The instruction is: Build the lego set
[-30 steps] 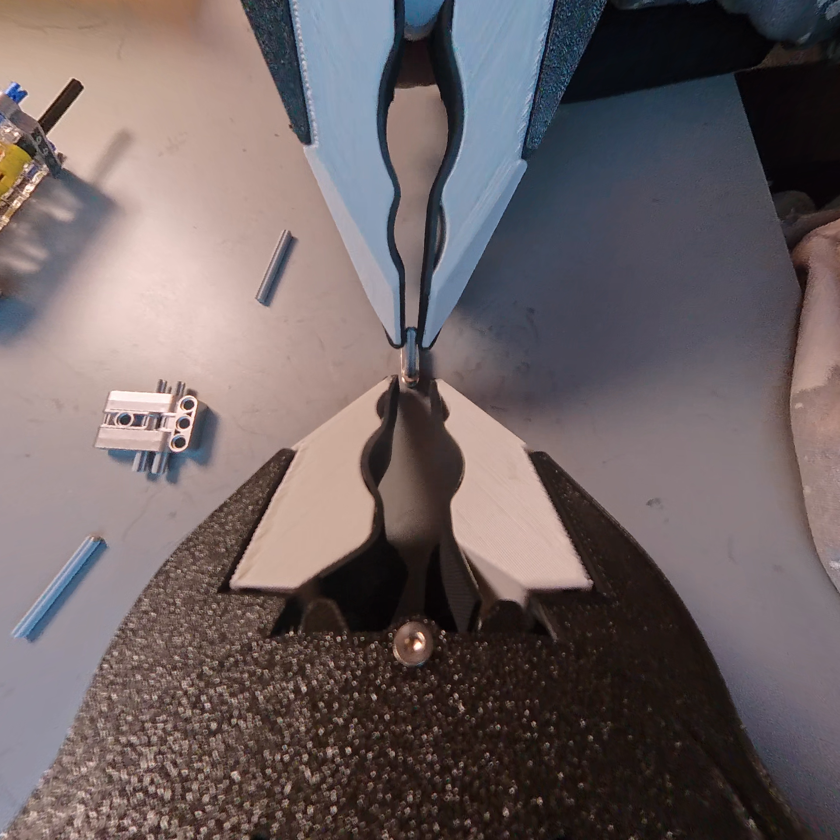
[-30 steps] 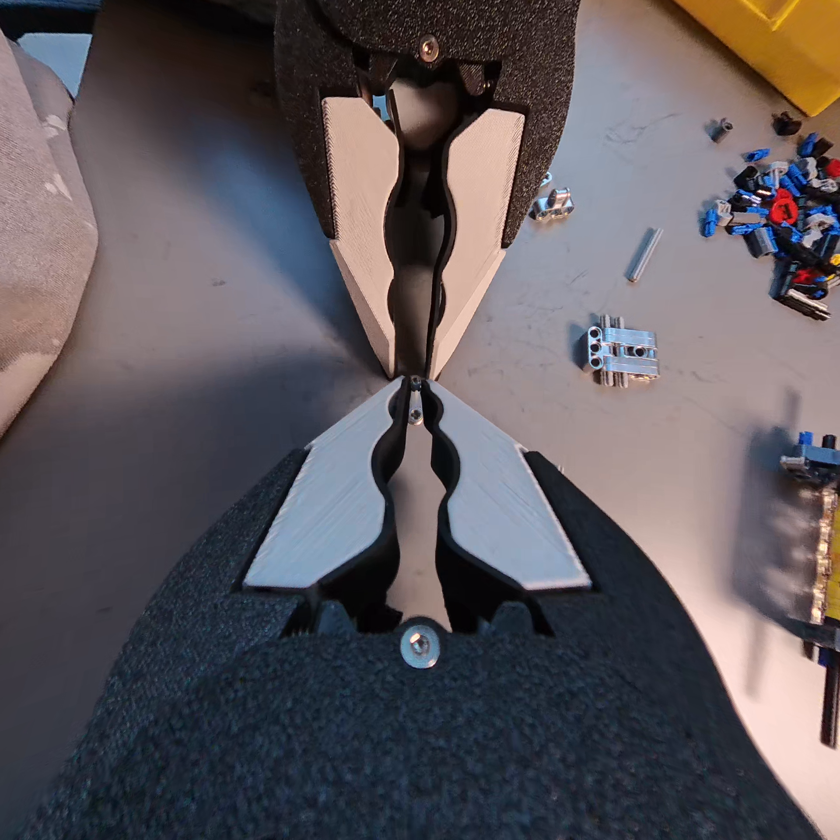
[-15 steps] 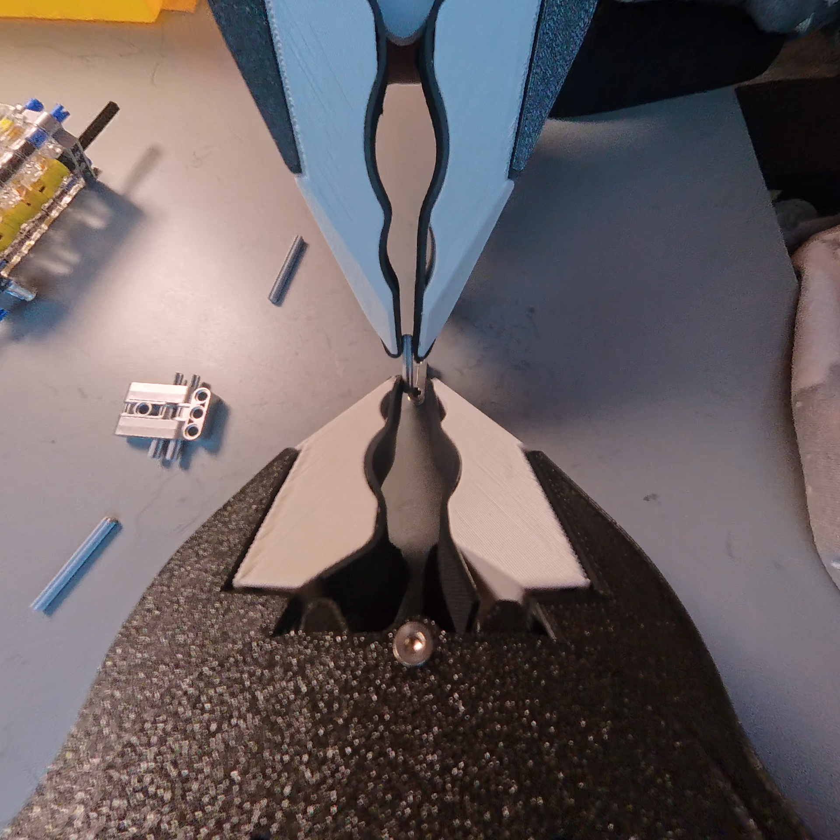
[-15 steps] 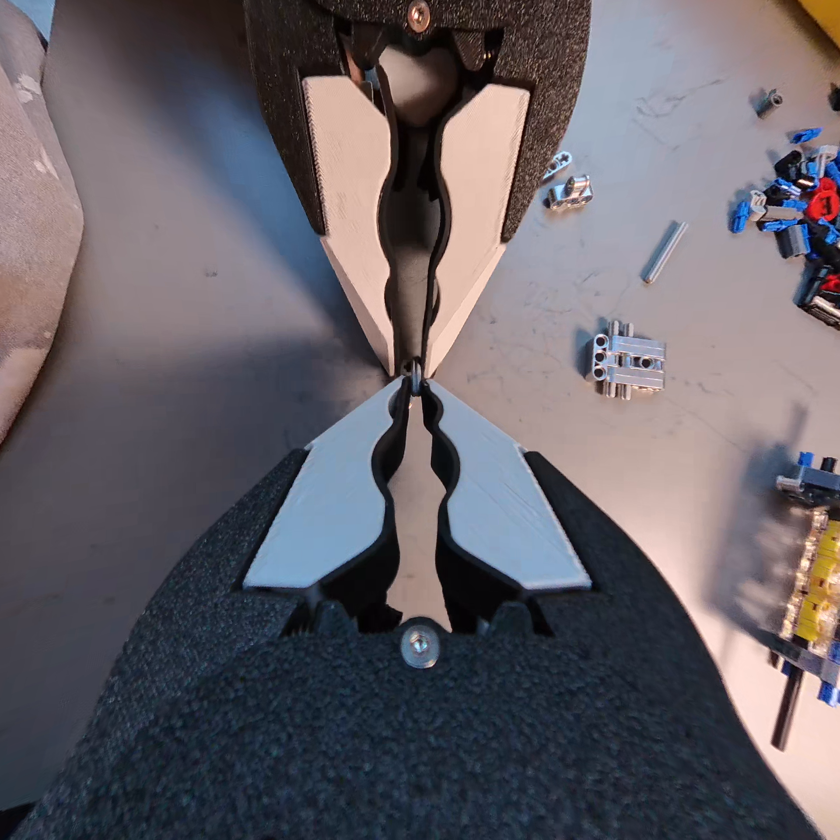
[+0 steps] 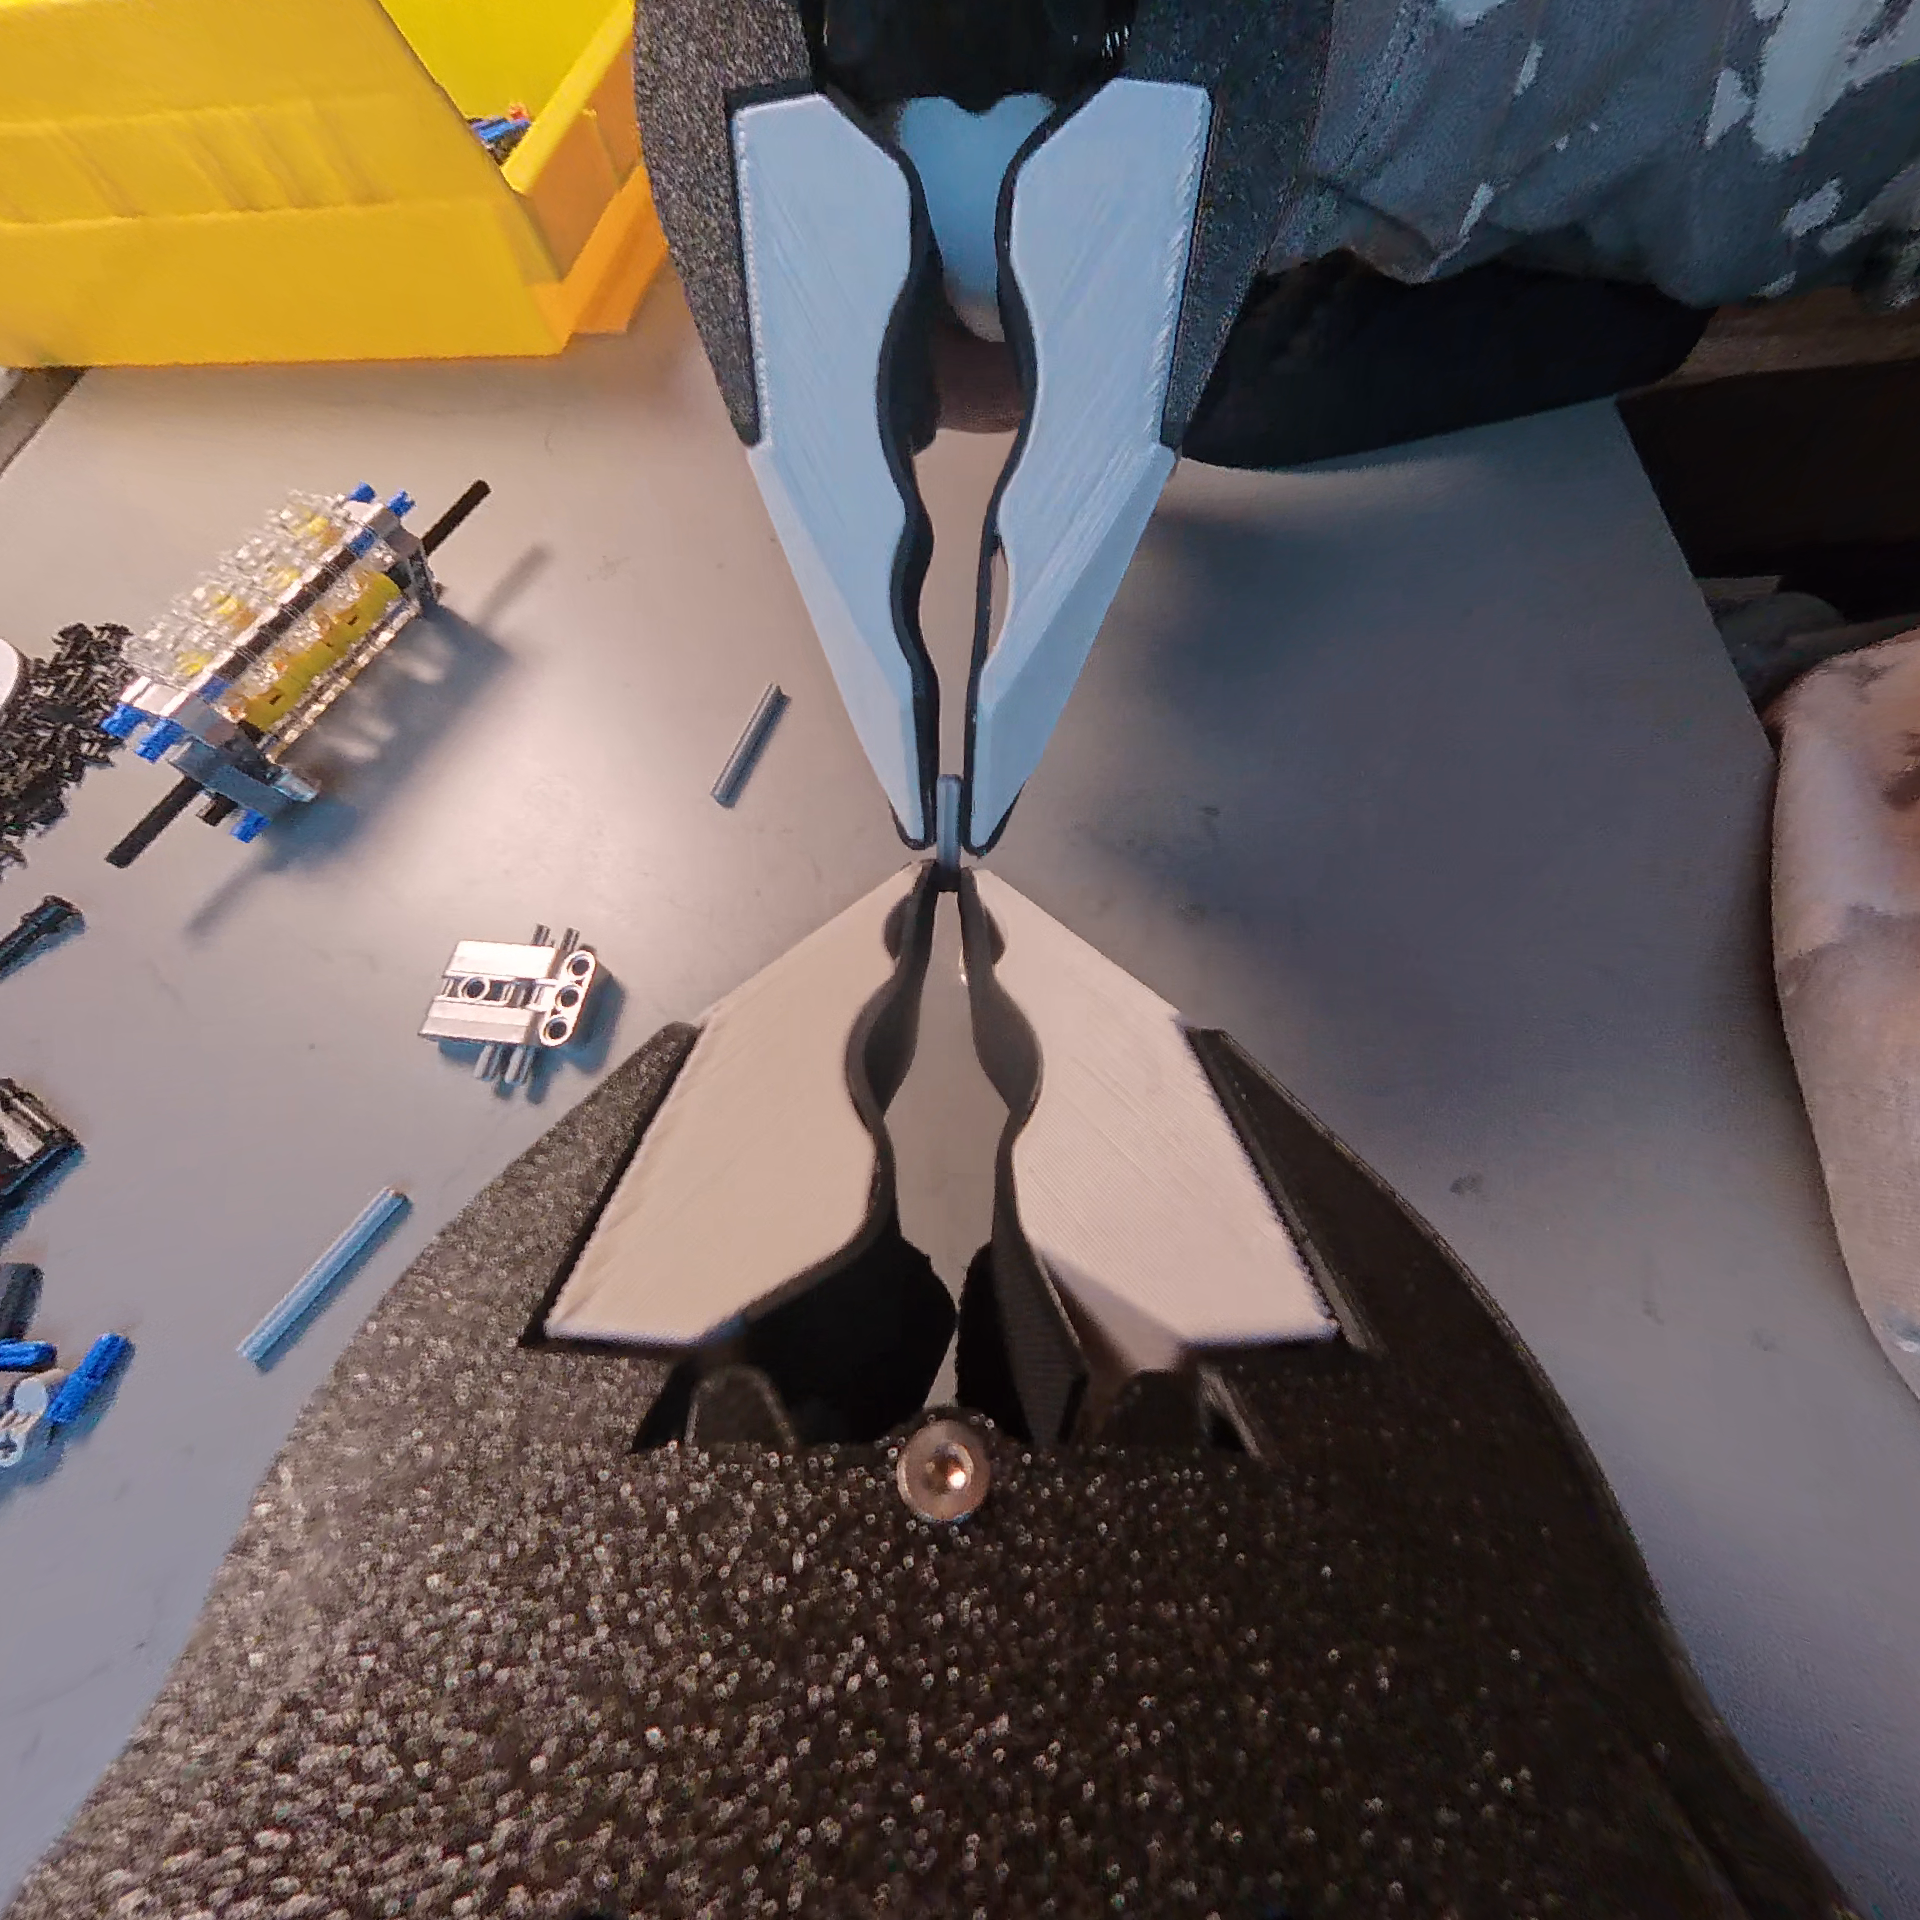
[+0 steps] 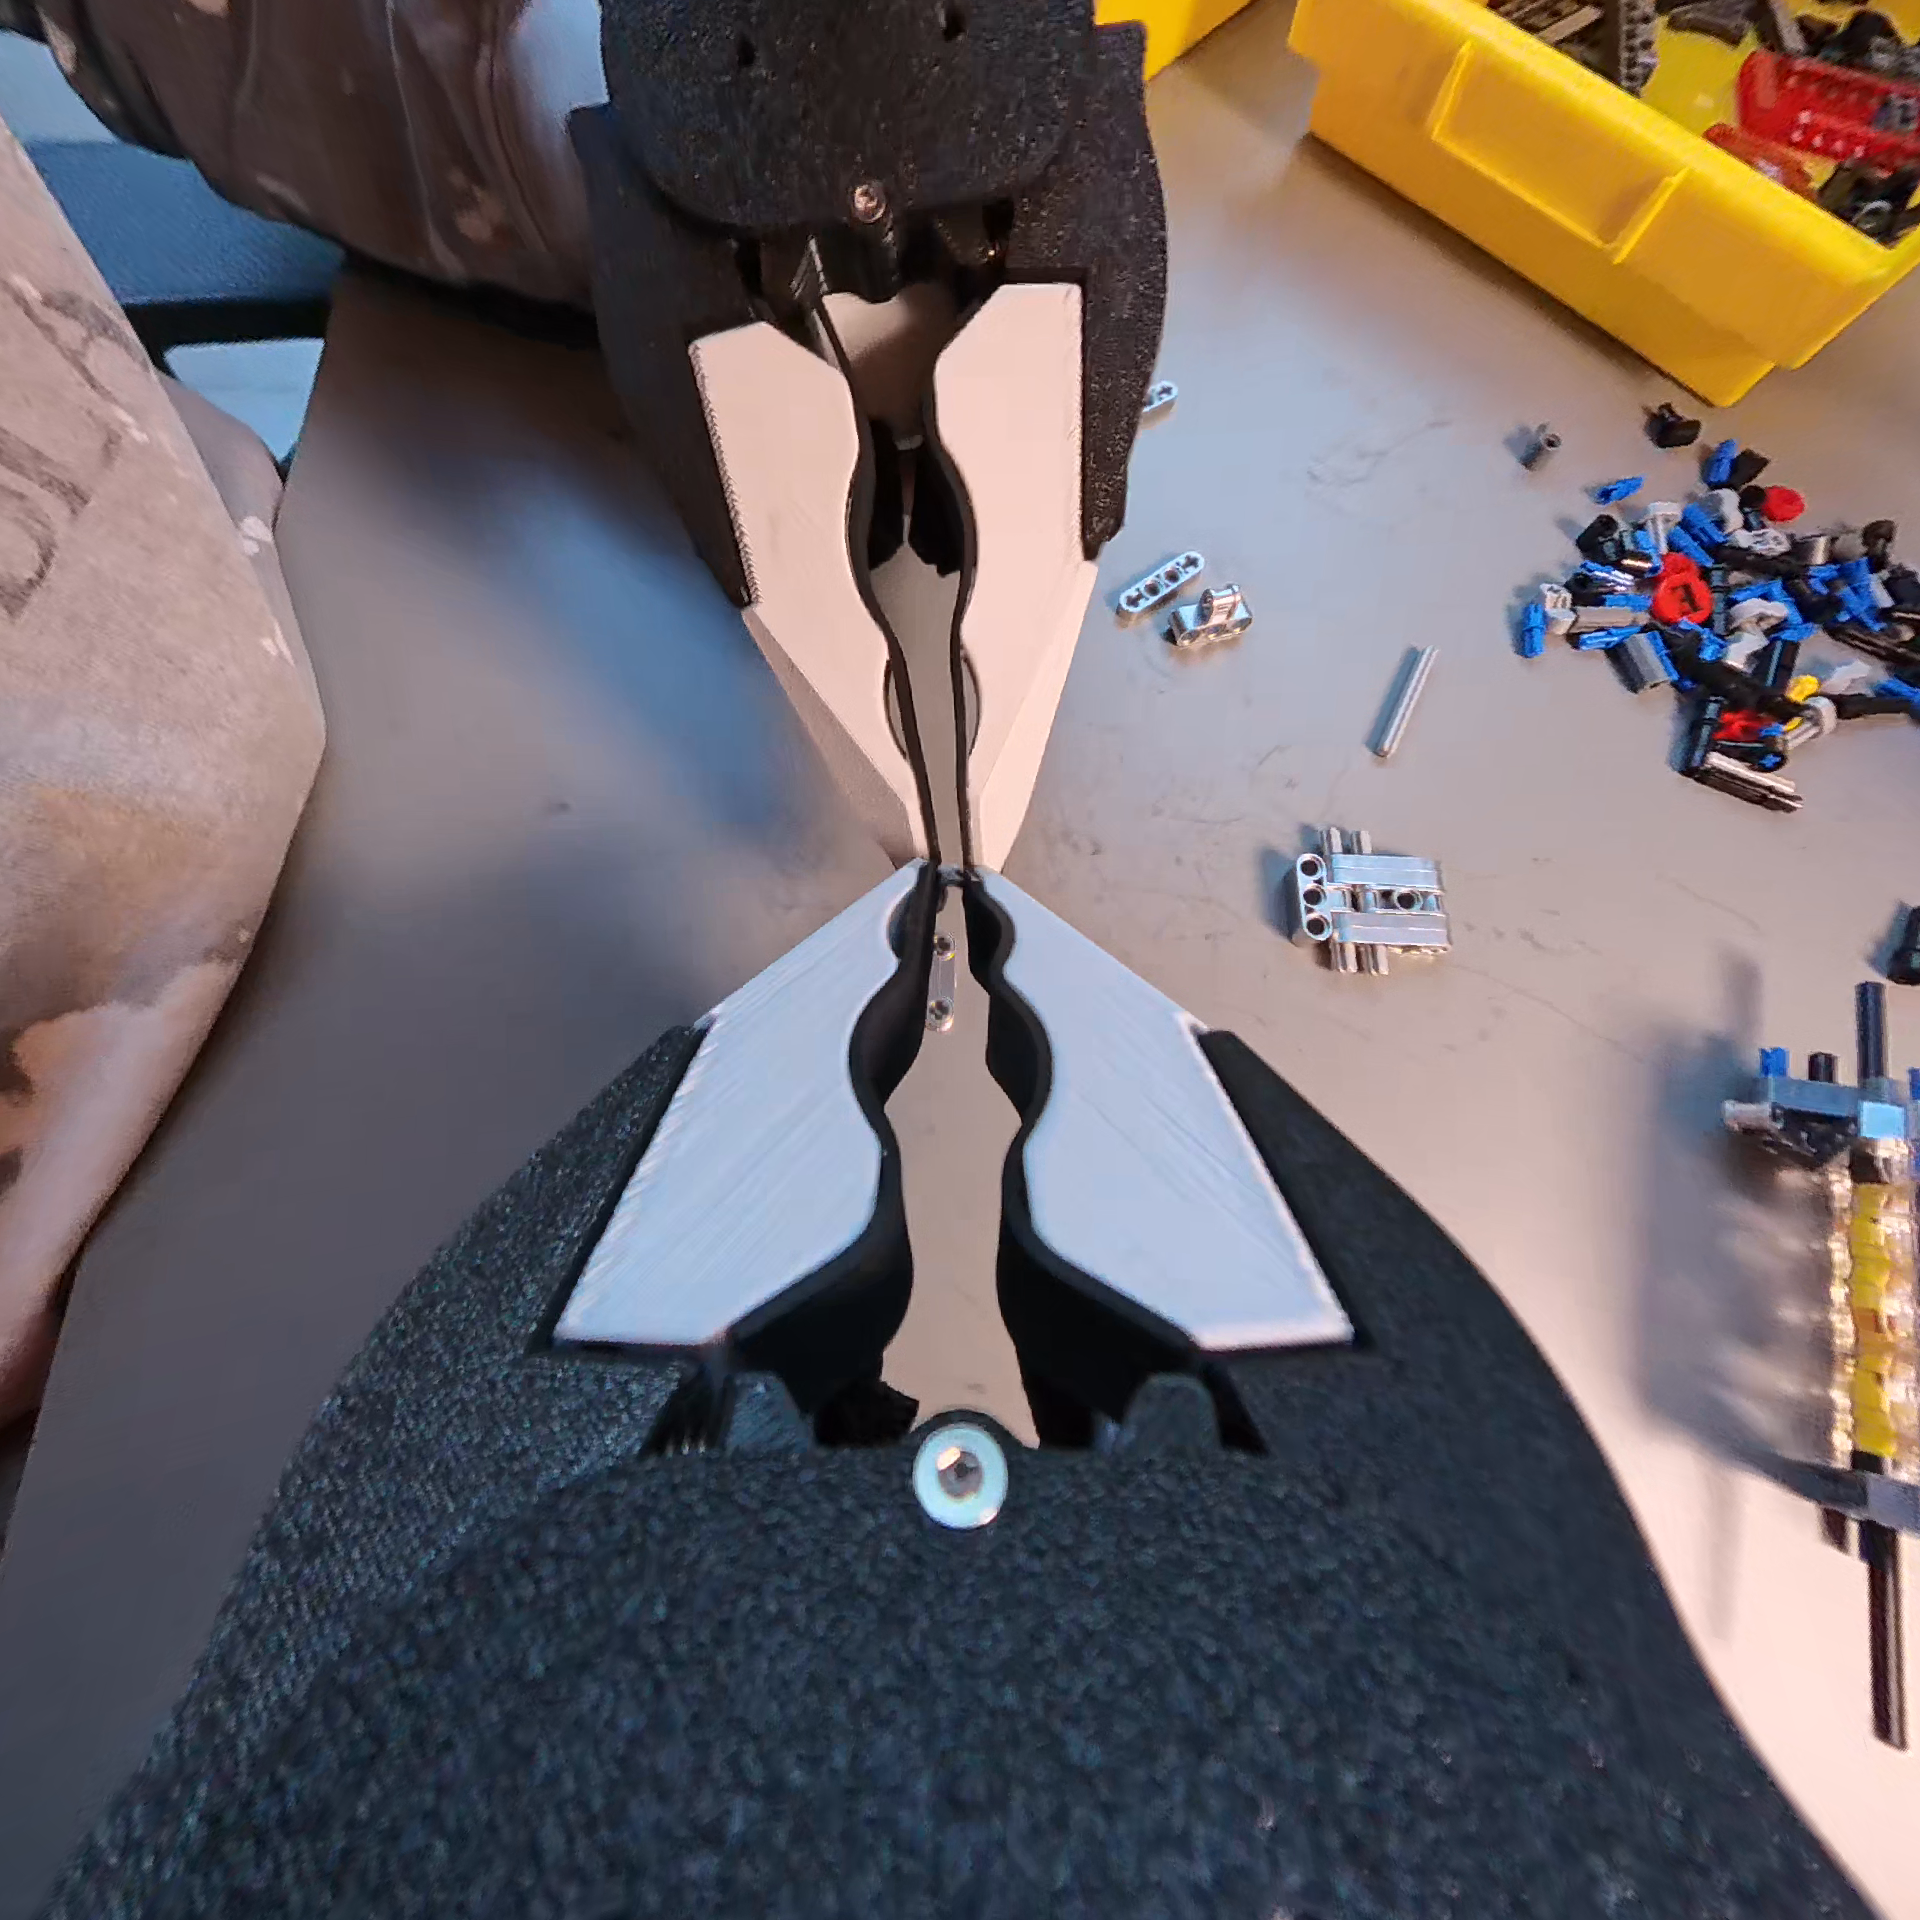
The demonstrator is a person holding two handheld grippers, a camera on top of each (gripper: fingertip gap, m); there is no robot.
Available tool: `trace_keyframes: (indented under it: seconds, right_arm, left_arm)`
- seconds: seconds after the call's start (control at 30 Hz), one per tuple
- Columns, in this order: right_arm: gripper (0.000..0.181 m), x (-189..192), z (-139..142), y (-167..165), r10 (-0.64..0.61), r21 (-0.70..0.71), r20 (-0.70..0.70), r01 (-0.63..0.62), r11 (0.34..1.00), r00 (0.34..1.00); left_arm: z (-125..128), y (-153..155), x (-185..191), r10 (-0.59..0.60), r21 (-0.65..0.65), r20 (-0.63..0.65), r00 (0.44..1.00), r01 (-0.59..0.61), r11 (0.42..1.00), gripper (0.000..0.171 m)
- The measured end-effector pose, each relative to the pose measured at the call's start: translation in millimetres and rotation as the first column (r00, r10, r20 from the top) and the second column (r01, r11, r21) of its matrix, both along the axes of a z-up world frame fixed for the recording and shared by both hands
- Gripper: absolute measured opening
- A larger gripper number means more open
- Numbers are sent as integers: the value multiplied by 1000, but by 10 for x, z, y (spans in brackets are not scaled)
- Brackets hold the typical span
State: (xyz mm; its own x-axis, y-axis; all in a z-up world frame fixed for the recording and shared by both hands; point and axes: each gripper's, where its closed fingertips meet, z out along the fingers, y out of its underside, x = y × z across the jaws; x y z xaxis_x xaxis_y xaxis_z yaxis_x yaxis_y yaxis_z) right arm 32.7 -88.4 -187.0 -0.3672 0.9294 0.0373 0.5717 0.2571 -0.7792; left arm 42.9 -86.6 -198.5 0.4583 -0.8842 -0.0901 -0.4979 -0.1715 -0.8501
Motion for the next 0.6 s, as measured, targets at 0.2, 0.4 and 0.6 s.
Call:
trace_keyframes:
  seconds: [0.2, 0.4, 0.6]
  right_arm:
    - [3, 16, 11, -4, -43, -26, -41, 42, 999, 998]
    - [3, 31, -17, -13, -42, -20, -27, 41, 999, 999]
    - [2, 89, -84, 2, 28, 24, 48, -29, 999, 998]
  left_arm:
    - [12, -9, 21, 1, -2, 12, 1000, -1, 1000, 2]
    - [-17, -19, 38, 0, -6, 7, 1000, 0, 1000, 2]
    - [-117, -40, 14, -15, -66, -10, 1000, 14, 998, 8]
